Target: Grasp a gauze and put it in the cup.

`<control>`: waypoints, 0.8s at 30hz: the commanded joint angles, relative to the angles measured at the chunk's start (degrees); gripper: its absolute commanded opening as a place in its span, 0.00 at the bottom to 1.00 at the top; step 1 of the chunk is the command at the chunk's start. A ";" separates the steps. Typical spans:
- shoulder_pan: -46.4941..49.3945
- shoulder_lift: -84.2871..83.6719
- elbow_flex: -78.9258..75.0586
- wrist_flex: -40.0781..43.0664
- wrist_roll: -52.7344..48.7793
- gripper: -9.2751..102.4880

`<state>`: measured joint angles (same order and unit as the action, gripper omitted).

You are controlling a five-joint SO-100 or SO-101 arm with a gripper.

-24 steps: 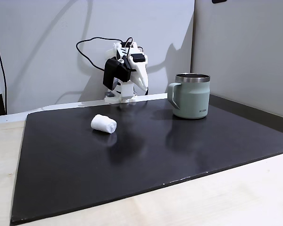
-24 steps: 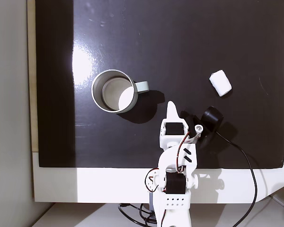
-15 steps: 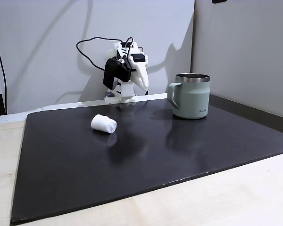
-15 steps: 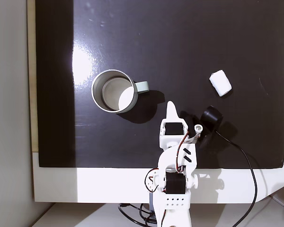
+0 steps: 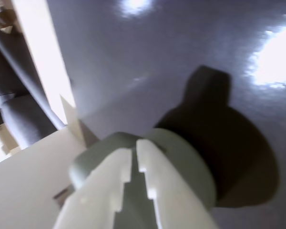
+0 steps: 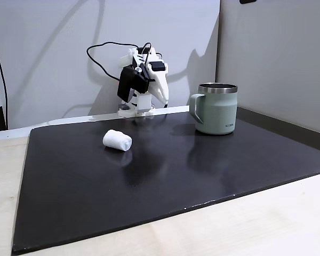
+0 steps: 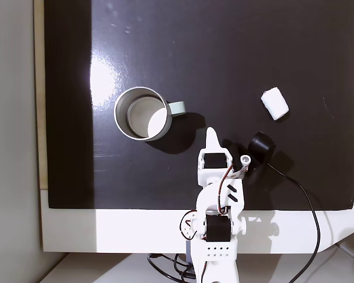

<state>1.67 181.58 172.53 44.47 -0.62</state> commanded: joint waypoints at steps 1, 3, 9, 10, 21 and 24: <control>1.85 0.53 -4.22 1.58 0.35 0.08; 2.11 0.53 -8.26 2.99 0.70 0.08; 2.81 -10.90 -24.79 6.68 6.50 0.08; 3.52 -13.45 -27.51 6.94 7.47 0.08; 13.27 -25.84 -39.81 8.70 16.52 0.09; 15.64 -32.61 -44.03 9.76 20.13 0.09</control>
<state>15.29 153.72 134.82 53.53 16.96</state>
